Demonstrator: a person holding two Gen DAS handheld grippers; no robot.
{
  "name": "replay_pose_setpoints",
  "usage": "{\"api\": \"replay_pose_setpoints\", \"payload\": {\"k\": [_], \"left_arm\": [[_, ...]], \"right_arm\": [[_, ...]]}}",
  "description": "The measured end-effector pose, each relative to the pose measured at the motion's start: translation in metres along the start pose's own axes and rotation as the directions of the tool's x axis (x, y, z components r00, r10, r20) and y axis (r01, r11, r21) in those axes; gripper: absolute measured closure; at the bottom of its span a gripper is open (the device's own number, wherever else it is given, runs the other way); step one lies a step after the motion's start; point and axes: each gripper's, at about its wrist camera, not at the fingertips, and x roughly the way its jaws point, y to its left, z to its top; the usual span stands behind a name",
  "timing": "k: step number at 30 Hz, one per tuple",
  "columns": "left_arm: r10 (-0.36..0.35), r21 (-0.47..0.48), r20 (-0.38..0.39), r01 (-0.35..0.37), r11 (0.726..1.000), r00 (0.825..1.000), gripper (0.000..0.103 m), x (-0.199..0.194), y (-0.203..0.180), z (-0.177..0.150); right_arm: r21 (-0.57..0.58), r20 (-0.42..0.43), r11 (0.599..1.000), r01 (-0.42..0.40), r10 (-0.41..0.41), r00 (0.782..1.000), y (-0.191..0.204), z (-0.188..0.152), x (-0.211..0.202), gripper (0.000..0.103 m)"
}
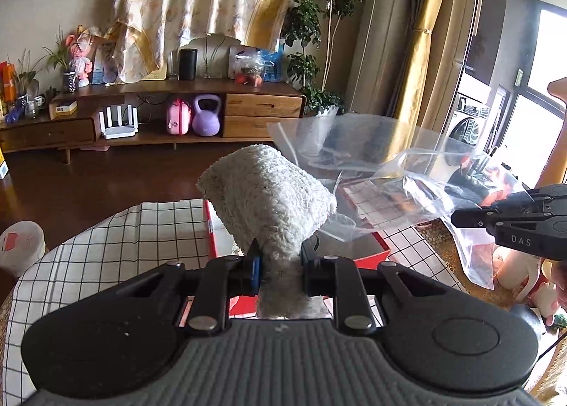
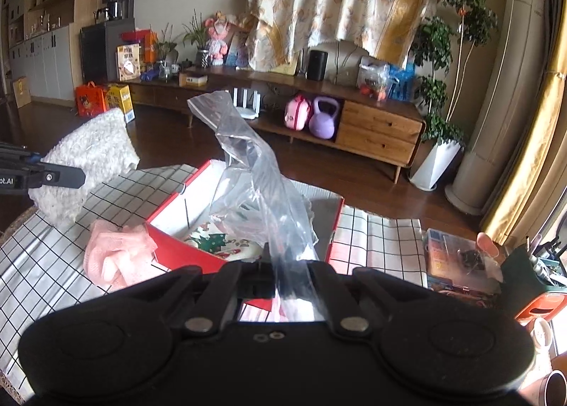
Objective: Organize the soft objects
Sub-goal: 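Carry the grey cloth and clear plastic bag over the red box with both grippers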
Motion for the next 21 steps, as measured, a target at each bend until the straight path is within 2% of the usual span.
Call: {"api": "replay_pose_setpoints", "payload": {"k": [5,10,21], "left_arm": [[0.005,0.021,-0.021,-0.005,1.000,1.000,0.082,0.028,-0.003,0.012],[0.001,0.024,-0.041,0.000,1.000,0.999,0.082,0.055,0.002,0.020],[0.010,0.034,-0.124,-0.006,0.999,0.992,0.082,0.130,0.008,0.020]], "right_arm": [[0.012,-0.105,0.999,-0.031,0.032,0.994,-0.009,0.014,0.026,0.102],[-0.072,-0.193,0.996,-0.050,0.035,0.981,-0.009,0.029,0.046,0.102],[-0.135,-0.307,0.987,-0.085,0.040,0.951,-0.009,0.042,0.121,0.101]]}}
